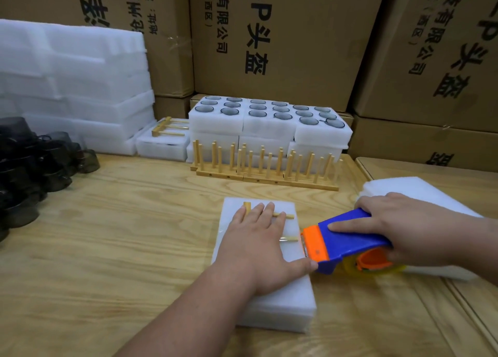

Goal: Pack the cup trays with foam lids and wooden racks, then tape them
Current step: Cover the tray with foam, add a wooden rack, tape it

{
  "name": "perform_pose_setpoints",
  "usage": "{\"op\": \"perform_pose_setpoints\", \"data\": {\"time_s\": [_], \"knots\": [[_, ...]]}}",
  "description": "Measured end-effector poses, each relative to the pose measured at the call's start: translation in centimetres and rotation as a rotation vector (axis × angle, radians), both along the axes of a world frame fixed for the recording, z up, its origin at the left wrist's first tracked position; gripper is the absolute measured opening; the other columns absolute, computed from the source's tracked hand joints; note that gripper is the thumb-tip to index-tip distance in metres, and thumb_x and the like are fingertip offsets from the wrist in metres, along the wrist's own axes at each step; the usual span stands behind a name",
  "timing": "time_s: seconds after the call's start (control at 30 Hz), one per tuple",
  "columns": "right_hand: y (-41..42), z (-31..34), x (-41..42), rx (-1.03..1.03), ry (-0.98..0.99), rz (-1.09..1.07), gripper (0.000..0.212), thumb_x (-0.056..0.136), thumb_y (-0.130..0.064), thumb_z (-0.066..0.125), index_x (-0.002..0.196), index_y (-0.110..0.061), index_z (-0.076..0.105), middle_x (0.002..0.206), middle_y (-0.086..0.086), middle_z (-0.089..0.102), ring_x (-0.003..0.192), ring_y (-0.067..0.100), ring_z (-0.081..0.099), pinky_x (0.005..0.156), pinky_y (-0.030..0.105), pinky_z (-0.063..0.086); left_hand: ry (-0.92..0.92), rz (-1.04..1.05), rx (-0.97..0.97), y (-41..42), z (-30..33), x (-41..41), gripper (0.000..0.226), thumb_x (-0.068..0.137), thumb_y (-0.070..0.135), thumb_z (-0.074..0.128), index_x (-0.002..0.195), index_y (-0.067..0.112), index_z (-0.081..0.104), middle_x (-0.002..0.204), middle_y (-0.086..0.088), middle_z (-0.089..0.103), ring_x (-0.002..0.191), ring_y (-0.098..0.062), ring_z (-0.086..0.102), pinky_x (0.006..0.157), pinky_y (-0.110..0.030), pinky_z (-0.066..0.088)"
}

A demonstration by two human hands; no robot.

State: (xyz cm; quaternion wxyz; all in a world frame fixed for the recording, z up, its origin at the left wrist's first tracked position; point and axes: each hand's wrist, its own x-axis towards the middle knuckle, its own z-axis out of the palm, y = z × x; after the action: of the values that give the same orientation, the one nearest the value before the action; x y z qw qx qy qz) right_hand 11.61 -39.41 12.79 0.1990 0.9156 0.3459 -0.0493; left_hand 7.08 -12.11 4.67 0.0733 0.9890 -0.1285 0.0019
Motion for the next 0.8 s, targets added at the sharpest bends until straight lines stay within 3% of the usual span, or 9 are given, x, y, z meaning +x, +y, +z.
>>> {"op": "perform_pose_setpoints", "data": {"time_s": [0.2, 0.3, 0.4, 0.5, 0.6, 0.8], "knots": [[4.4, 3.4, -0.2, -0.151, -0.053, 0.088, 0.074, 0.089, -0.049, 0.044, 0.142, -0.069, -0.004, 0.102, -0.009, 0.035, 0.082, 0.018, 0.036, 0.072, 0.033, 0.027, -0.01, 0.0, -0.001, 0.0, -0.1, -0.1, 0.114, 0.073, 0.096, 0.025, 0.164, 0.029, 0.007, 0.172, 0.002, -0.002, 0.157, -0.015, -0.008, 0.125, -0.046, -0.01], [7.4, 4.7, -0.5, -0.279, -0.077, 0.111, 0.067, 0.09, -0.042, 0.05, 0.145, -0.061, 0.017, 0.094, -0.007, 0.035, 0.083, 0.022, 0.042, 0.075, 0.039, 0.032, -0.013, 0.0, 0.002, 0.0, -0.1, 0.0, 0.114, 0.074, 0.096, 0.025, 0.164, 0.029, 0.008, 0.172, 0.002, -0.001, 0.157, -0.014, -0.008, 0.125, -0.046, -0.011], [10.2, 5.5, -1.1, -0.315, -0.012, 0.072, 0.059, 0.089, -0.033, 0.061, 0.141, -0.053, 0.04, 0.089, -0.012, 0.032, 0.09, 0.021, 0.043, 0.068, 0.036, 0.034, -0.015, 0.0, -0.001, -0.1, -0.1, 0.0, 0.114, 0.073, 0.096, 0.025, 0.164, 0.028, 0.008, 0.172, 0.001, 0.0, 0.157, -0.015, -0.007, 0.125, -0.045, -0.011], [12.6, 5.9, -1.8, -0.344, 0.038, 0.023, 0.05, 0.088, -0.027, 0.069, 0.134, -0.042, 0.053, 0.102, -0.01, 0.047, 0.097, 0.022, 0.049, 0.068, 0.032, 0.039, -0.019, -0.001, 0.013, -0.1, -0.1, 0.0, 0.116, 0.072, 0.097, 0.023, 0.163, 0.028, 0.009, 0.172, 0.0, 0.001, 0.157, -0.017, -0.006, 0.126, -0.046, -0.009], [13.9, 5.9, -2.4, -0.401, 0.041, -0.008, 0.053, 0.09, -0.027, 0.072, 0.138, -0.035, 0.051, 0.122, -0.002, 0.055, 0.11, 0.024, 0.053, 0.078, 0.033, 0.045, -0.025, -0.007, 0.026, -0.1, -0.1, 0.1, 0.117, 0.07, 0.098, 0.019, 0.163, 0.027, 0.008, 0.172, -0.001, 0.001, 0.157, -0.018, -0.007, 0.126, -0.046, -0.01], [14.5, 6.5, -2.7, -0.421, 0.076, -0.025, 0.054, 0.091, -0.022, 0.071, 0.141, -0.031, 0.052, 0.126, 0.0, 0.058, 0.112, 0.024, 0.055, 0.076, 0.032, 0.041, -0.038, -0.015, 0.001, -0.1, 0.0, -0.2, 0.119, 0.064, 0.099, 0.013, 0.161, 0.032, 0.018, 0.172, -0.004, 0.006, 0.158, -0.02, -0.003, 0.126, -0.048, -0.007]]}}
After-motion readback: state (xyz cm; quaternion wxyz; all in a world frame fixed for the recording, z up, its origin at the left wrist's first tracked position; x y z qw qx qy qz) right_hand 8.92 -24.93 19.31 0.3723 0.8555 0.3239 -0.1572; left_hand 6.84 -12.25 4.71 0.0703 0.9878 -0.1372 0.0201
